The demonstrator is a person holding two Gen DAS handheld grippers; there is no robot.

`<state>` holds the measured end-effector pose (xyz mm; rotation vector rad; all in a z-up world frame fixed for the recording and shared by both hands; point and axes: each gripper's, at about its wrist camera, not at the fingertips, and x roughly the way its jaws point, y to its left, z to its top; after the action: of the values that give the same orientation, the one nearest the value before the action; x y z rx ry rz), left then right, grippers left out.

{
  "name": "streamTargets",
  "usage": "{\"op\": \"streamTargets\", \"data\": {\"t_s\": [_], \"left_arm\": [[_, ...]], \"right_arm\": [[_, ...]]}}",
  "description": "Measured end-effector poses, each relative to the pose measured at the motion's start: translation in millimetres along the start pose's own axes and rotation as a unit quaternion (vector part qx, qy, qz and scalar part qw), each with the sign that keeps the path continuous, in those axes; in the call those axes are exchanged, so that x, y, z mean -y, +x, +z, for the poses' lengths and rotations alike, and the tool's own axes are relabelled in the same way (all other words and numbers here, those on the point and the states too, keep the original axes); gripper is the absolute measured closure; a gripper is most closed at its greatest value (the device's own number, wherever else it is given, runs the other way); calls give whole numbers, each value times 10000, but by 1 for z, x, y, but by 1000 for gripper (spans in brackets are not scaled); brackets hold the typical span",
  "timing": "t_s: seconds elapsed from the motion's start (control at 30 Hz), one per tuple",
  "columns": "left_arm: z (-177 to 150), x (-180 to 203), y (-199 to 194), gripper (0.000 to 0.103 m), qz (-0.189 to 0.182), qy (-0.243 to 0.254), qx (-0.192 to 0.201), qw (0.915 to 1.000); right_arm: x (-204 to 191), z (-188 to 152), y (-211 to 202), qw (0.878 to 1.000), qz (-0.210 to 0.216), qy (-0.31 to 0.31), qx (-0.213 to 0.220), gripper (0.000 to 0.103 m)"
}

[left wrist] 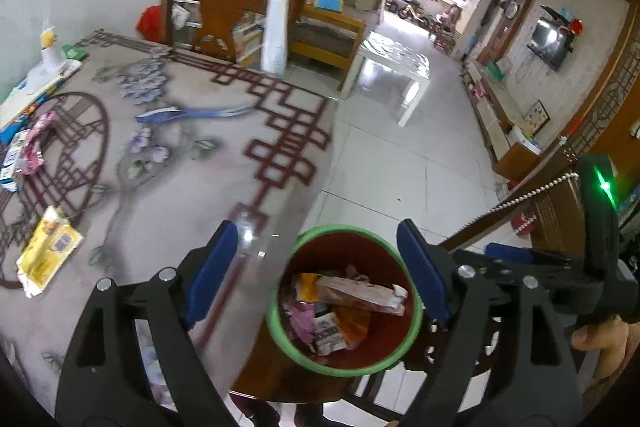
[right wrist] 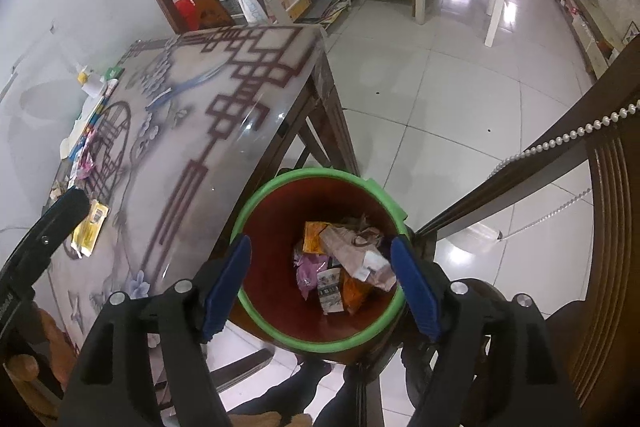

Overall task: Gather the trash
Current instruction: 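Move both grippers back over the trash on the table, then grasp the yellow bear-print package with the left gripper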

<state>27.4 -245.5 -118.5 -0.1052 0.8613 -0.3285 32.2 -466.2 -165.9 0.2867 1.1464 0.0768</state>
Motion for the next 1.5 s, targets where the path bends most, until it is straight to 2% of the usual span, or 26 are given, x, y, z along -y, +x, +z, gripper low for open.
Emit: {"op": "streamTargets", "data": {"t_s": [0.23, 0.5, 0.7, 0.9, 1.1, 1.23, 1.27, 1.37, 1.5], "left_arm": [[-8, -56, -14, 23, 330, -415, 46, 9986], [-17, -144, -28, 23, 931, -710, 3, 9931], [-22, -212, -26, 21, 1474, -460, -251, 9877], [-29, -262, -11, 21, 1822, -199, -558, 9815], [-32, -293, 13, 21, 1626, -140, -986, 9817], [-36, -300, 19, 22, 1387, -184, -991, 9852], [-38, -300, 22, 23, 1365, -165, -1039, 9850], [-43, -300, 31, 44, 1287, -210, -1224, 9839], [-44, -300, 29, 62, 1180, -344, -1144, 9858]], "right_arm": [[-21, 2, 4, 9994, -128, -294, -124, 32], [-97, 11, 16, 9973, 168, -681, -194, 32], [-151, 10, 29, 9966, 407, -709, -133, 32], [-189, 4, 45, 9972, 539, -506, -147, 32], [-213, 2, 51, 9980, 455, -400, -163, 31], [-224, 1, 52, 9983, 343, -420, -202, 31], [-226, 0, 52, 9982, 312, -463, -201, 31], [-228, -1, 49, 9985, 256, -463, -164, 31], [-227, 0, 48, 9986, 240, -441, -140, 31]]}}
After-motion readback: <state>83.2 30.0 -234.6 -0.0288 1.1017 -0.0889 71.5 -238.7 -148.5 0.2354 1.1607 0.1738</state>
